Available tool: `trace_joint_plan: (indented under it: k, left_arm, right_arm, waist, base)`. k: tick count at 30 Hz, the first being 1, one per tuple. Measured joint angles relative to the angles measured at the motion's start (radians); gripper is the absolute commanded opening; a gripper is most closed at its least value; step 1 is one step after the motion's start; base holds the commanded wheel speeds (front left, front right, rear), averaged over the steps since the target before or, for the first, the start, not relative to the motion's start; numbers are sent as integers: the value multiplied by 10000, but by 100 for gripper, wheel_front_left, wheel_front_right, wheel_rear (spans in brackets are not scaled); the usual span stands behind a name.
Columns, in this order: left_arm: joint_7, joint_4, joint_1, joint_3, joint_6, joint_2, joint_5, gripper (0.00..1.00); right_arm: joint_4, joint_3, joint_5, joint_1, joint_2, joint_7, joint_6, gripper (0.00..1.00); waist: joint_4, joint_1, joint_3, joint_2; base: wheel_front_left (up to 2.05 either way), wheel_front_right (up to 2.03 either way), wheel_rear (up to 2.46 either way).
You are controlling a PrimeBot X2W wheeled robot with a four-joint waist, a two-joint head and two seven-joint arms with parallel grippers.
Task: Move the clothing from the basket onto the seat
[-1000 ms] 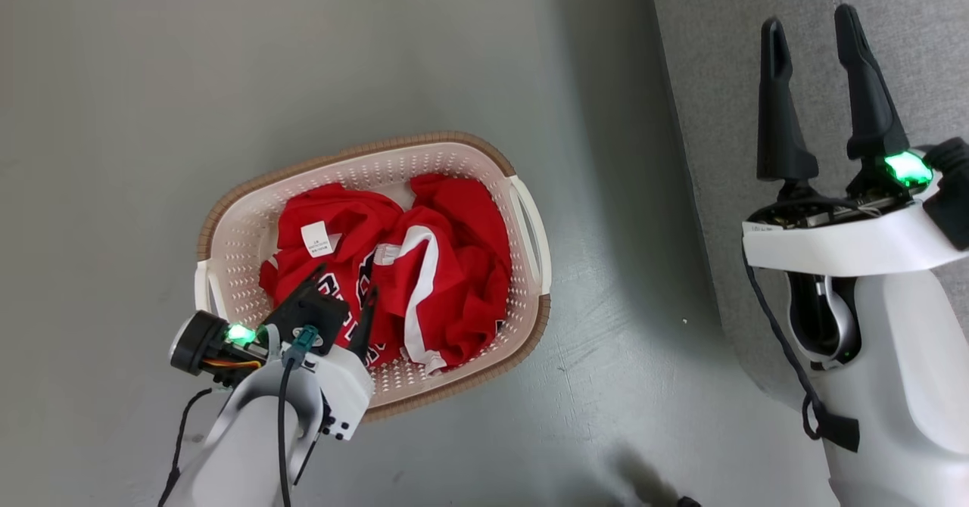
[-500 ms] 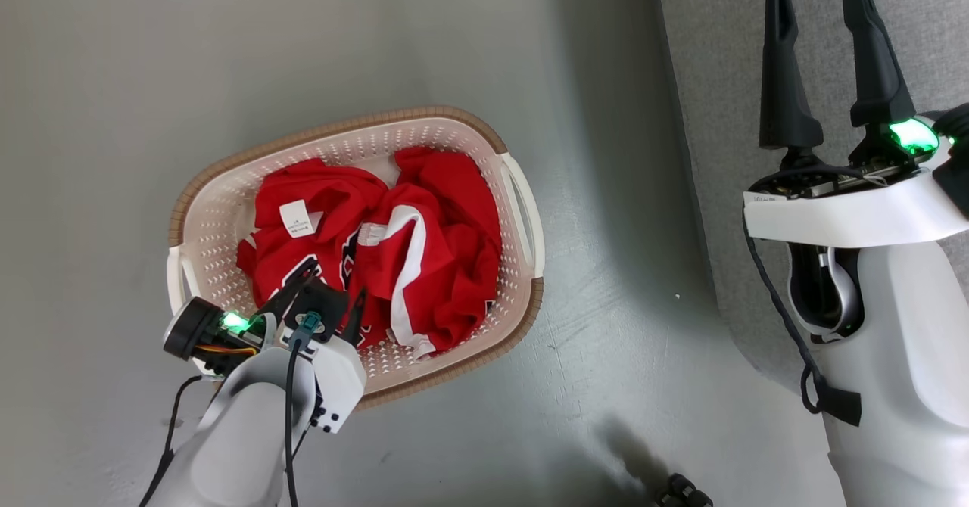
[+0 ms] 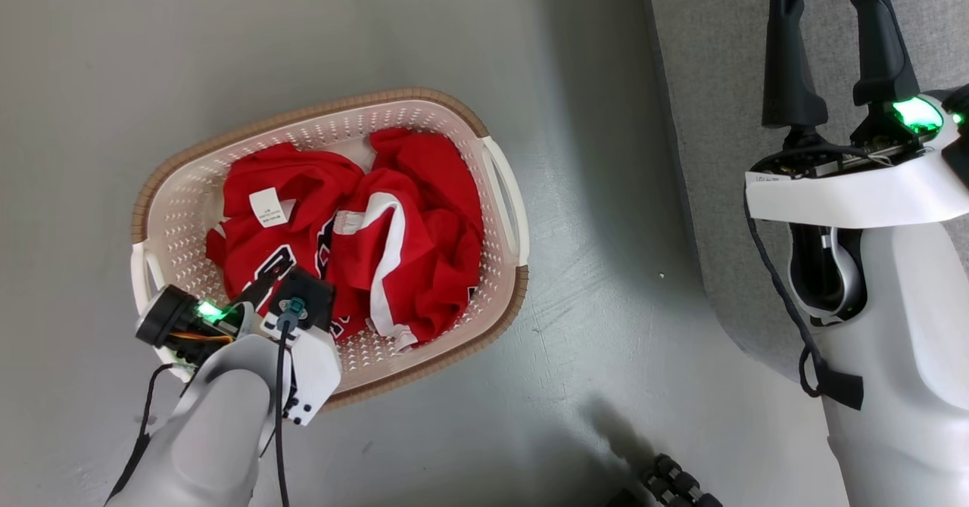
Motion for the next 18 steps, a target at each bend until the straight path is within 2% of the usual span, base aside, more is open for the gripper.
trace_joint_plan:
  k: [16, 18]
  left_arm:
    - [533, 765, -427, -121, 182, 192, 249, 100]
    - [587, 813, -472, -169, 314, 222, 359, 100]
  right_arm:
    - [-52, 268, 259, -466, 0, -27, 0, 100]
    - [-61, 274, 301, -466, 0, -27, 0, 100]
  waist:
    - [-339, 0, 432, 0]
    - [-372, 0, 484, 0]
  base:
    - [0, 0, 0]
    - [0, 0, 0]
